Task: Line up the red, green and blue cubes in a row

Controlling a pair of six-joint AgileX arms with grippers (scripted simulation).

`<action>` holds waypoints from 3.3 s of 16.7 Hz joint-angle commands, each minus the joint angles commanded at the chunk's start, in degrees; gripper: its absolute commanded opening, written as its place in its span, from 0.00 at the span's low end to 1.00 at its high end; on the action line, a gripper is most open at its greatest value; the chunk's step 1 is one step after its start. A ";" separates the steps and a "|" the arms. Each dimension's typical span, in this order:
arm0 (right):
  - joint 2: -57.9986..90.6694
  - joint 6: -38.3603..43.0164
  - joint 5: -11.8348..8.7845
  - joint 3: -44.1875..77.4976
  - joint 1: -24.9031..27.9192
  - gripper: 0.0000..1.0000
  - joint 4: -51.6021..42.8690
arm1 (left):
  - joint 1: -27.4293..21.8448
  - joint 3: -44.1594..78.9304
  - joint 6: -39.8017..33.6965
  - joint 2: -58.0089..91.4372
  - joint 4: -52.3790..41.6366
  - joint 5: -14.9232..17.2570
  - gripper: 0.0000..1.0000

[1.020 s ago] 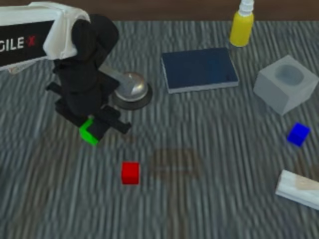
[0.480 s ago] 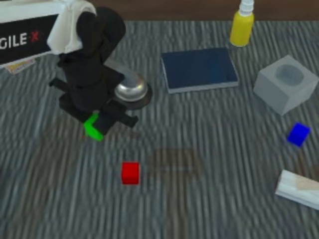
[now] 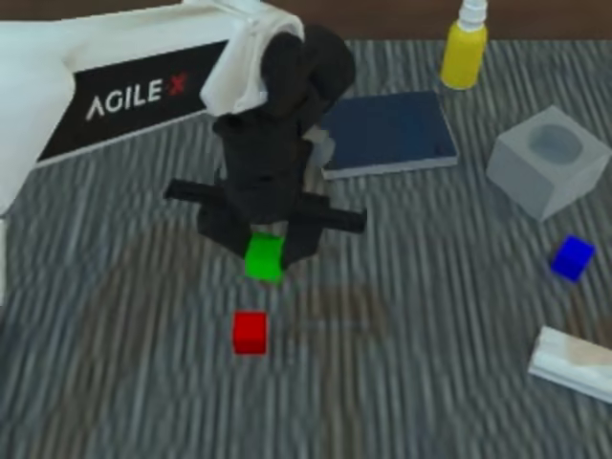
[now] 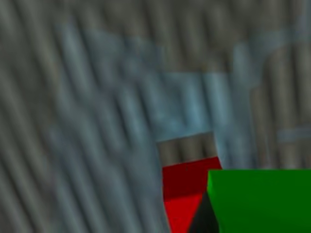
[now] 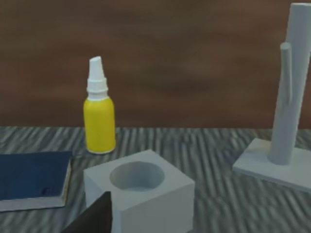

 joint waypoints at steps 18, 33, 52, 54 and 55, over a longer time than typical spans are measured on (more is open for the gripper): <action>0.00 0.00 0.00 0.00 0.00 1.00 0.00 | -9.22 2.43 -24.11 3.70 2.65 -0.35 0.00; 0.00 0.00 0.00 0.00 0.00 1.00 0.00 | -9.40 -3.43 -24.06 6.17 10.80 -0.38 0.45; 0.00 0.00 0.00 0.00 0.00 1.00 0.00 | -9.24 -1.50 -24.19 5.58 8.41 -0.37 1.00; 0.00 0.00 0.00 0.00 0.00 1.00 0.00 | -8.93 1.21 -24.33 4.48 4.35 -0.36 1.00; 0.00 0.00 0.00 0.00 0.00 1.00 0.00 | -8.79 2.68 -24.37 3.84 2.03 -0.38 1.00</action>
